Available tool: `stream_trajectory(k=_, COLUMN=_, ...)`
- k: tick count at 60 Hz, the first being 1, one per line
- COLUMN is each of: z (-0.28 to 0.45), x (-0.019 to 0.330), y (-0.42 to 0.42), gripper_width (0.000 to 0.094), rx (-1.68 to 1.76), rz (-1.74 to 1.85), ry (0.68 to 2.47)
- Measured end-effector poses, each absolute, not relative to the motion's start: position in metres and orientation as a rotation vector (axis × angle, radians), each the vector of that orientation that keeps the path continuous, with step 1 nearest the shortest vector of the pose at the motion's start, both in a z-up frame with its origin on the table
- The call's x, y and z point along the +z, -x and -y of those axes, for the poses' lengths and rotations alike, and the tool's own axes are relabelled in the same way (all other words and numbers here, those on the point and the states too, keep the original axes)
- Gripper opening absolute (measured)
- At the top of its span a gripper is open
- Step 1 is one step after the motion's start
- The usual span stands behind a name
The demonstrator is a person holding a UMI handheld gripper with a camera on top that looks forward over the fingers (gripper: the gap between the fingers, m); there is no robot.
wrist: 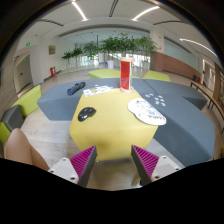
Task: Arrange mouse
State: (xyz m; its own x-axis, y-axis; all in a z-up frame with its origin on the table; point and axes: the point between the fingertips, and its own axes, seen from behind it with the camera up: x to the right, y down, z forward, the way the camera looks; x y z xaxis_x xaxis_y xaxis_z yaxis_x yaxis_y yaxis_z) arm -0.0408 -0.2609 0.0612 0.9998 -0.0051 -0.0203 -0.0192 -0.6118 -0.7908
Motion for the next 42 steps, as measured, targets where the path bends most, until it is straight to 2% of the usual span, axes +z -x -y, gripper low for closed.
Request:
stream_trajectory(k=11, z=0.252, x=0.074, y=0.021, gripper_width=0.0755, rx=0.011, rz=0.001, ry=2.230)
stream_trajectory(k=12, z=0.250, x=0.064, y=0.043, gripper_width=0.0754, rx=0.006, rz=0.001, ry=2.228)
stream_trajectory(k=21, z=0.230, x=0.057, y=0.047, gripper_width=0.0756, rx=0.044, rz=0.077, ry=2.263)
stream_trajectory(k=42, z=0.121, x=0.025, y=0.132, gripper_width=0.0767, rx=0.208, rz=0.123, ry=2.236)
